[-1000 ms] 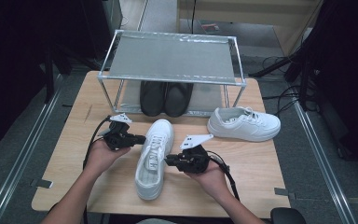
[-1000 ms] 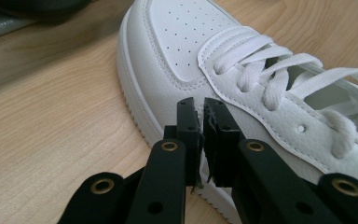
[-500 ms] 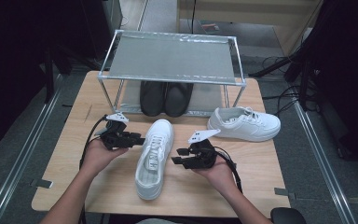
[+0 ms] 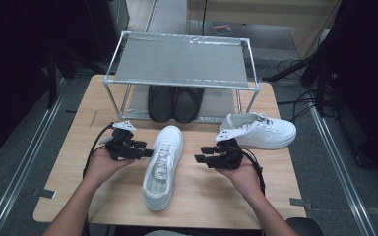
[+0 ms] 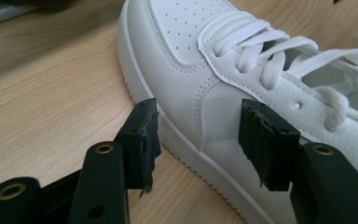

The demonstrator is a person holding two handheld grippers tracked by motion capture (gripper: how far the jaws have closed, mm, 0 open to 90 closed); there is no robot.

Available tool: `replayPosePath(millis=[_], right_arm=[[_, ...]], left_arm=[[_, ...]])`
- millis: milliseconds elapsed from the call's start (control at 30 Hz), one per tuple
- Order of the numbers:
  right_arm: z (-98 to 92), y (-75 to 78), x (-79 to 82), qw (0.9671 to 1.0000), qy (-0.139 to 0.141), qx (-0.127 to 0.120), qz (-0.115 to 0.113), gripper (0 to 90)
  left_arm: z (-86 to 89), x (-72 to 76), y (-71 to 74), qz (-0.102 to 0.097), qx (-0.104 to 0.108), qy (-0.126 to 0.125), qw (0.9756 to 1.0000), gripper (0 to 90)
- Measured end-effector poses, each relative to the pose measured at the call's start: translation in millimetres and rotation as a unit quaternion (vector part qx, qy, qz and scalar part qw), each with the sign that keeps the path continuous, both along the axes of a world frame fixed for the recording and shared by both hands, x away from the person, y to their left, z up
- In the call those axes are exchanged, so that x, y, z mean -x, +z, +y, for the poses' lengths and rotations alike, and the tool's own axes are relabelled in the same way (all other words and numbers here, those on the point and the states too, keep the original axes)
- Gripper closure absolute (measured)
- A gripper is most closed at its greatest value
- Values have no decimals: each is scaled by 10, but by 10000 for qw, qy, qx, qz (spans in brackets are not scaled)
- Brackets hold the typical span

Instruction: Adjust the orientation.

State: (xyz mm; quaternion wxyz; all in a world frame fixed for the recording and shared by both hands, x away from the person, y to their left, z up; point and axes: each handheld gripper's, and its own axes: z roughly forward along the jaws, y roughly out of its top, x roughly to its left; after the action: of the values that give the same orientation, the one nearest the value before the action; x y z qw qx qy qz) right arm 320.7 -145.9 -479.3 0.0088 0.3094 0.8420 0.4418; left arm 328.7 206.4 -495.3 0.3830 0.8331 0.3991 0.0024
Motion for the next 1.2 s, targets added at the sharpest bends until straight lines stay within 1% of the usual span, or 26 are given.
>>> replayPosePath(millis=[67, 167, 267, 333, 367, 433, 467, 567, 600, 733, 833, 867, 933, 967, 1000, 1033, 1067, 1200], right_arm=[[-52, 14, -34, 10000, -33, 22, -9, 569], [-141, 33, -90, 9998, -128, 135, -57, 570], [-234, 51, -149, 9996, -271, 105, -41, 569], [-262, 58, -167, 9995, -305, 105, -36, 569], [-319, 72, -206, 9992, -378, 101, -45, 570], [-336, 75, -219, 9991, -402, 109, -38, 570], [-385, 92, -260, 9987, -470, 163, -77, 570], [-426, 109, -294, 9984, -527, 192, -104, 570], [-484, 129, -334, 9980, -592, 204, -116, 573], [-606, 175, -411, 9967, -785, 157, -107, 585], [-680, 225, -461, 9957, -895, 170, -172, 592], [-704, 236, -477, 9952, -947, 141, -180, 596], [-745, 266, -516, 9943, -1033, 209, -175, 597], [-767, 282, -535, 9939, -1065, 210, -220, 598], [-789, 301, -551, 9933, -1118, 195, -210, 599], [-810, 316, -570, 9928, -1156, 186, -235, 603], [-829, 328, -589, 9923, -1199, 195, -235, 605], [-871, 331, -689, 9903, -1314, 368, -264, 608]], left_arm=[[3, 6, -1, 10, -60, -19, 10000, 463], [9, 32, -6, 8, -43, -1, 10000, 459], [18, 51, -10, 11, -54, 16, 10000, 454], [24, 57, -10, 22, -56, 18, 10000, 450], [31, 72, -12, 27, -66, 43, 10000, 449], [34, 78, -14, 36, -55, 42, 10000, 446], [41, 94, -17, 37, -74, 37, 10000, 444], [45, 109, -22, 46, -69, 36, 10000, 444], [50, 124, -27, 53, -83, 39, 9999, 443], [59, 153, -34, 45, -111, 48, 9999, 441], [62, 183, -29, -2, -109, 27, 9999, 441], [61, 191, -28, -17, -110, 31, 9999, 441], [62, 204, -28, -21, -134, 6, 9999, 440], [61, 212, -31, -16, -130, 4, 9999, 441], [61, 212, -31, -16, -130, 4, 9999, 441], [61, 225, -35, -34, -171, -33, 9998, 442], [61, 232, -38, -28, -184, -59, 9998, 442], [63, 246, -48, -35, -219, -37, 9997, 443]])
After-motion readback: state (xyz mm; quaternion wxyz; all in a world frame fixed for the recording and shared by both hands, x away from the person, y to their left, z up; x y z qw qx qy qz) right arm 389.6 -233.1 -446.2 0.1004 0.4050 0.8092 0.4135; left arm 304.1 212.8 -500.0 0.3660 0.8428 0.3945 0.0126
